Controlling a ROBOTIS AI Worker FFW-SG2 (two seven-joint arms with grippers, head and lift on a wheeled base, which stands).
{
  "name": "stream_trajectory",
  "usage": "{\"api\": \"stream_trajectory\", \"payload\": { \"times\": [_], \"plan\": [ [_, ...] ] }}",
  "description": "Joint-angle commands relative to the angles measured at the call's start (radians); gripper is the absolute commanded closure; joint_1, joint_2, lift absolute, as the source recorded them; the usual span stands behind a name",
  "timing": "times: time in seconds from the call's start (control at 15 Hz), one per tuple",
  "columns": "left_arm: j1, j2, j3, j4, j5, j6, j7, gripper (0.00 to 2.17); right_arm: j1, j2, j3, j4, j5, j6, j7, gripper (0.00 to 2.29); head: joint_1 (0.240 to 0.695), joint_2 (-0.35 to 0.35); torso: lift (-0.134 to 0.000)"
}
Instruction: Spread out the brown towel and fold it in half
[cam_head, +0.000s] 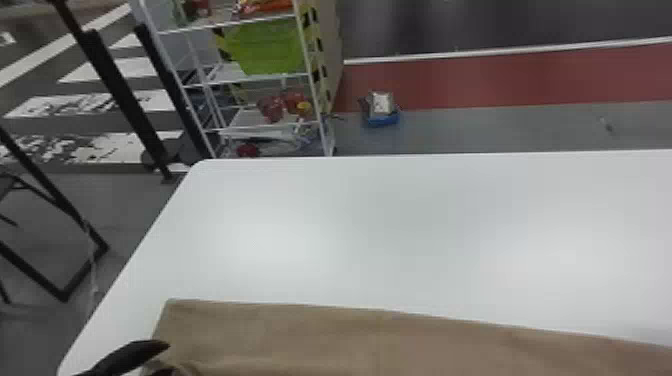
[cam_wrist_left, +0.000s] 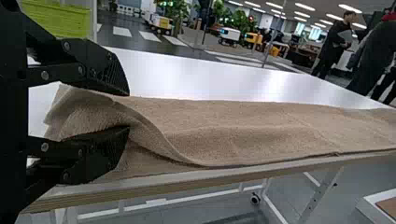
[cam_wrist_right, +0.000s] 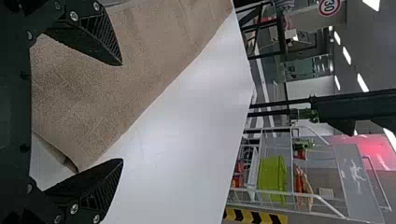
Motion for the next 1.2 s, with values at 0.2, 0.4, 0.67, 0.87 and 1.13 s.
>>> {"api": "stream_trajectory", "payload": {
  "times": [0.2, 0.4, 0.67, 0.87, 1.13],
  "plan": [
    [-0.018, 0.024, 0.072, -0.010, -0.052, 0.103, 0.036, 0.03, -0.002, 0.001, -0.019, -0.006, -0.011, 0.009, 0.003, 0.17, 0.695, 0.273, -0.134],
    [-0.018, 0.040, 0.109, -0.010, -0.052, 0.103, 0.019, 0.06, -0.011, 0.004, -0.018, -0.005, -0.017, 0.018, 0.003, 0.17, 0.695, 0.331, -0.134],
    [-0.018, 0.048, 0.126, -0.010, -0.052, 0.119, 0.021, 0.07, -0.048, -0.002, -0.008, 0.018, 0.037, 0.079, 0.003, 0.17, 0.695, 0.350, -0.134],
    [-0.018, 0.029, 0.115, -0.039, -0.012, 0.113, 0.051, 0.08, -0.057, -0.005, 0.010, 0.067, 0.046, 0.119, 0.003, 0.25, 0.695, 0.350, -0.134],
    [-0.028, -0.028, 0.037, -0.109, 0.151, 0.211, 0.065, 0.08, -0.073, 0.004, 0.038, 0.067, 0.046, 0.140, 0.003, 0.29, 0.695, 0.332, -0.134]
  ]
}}
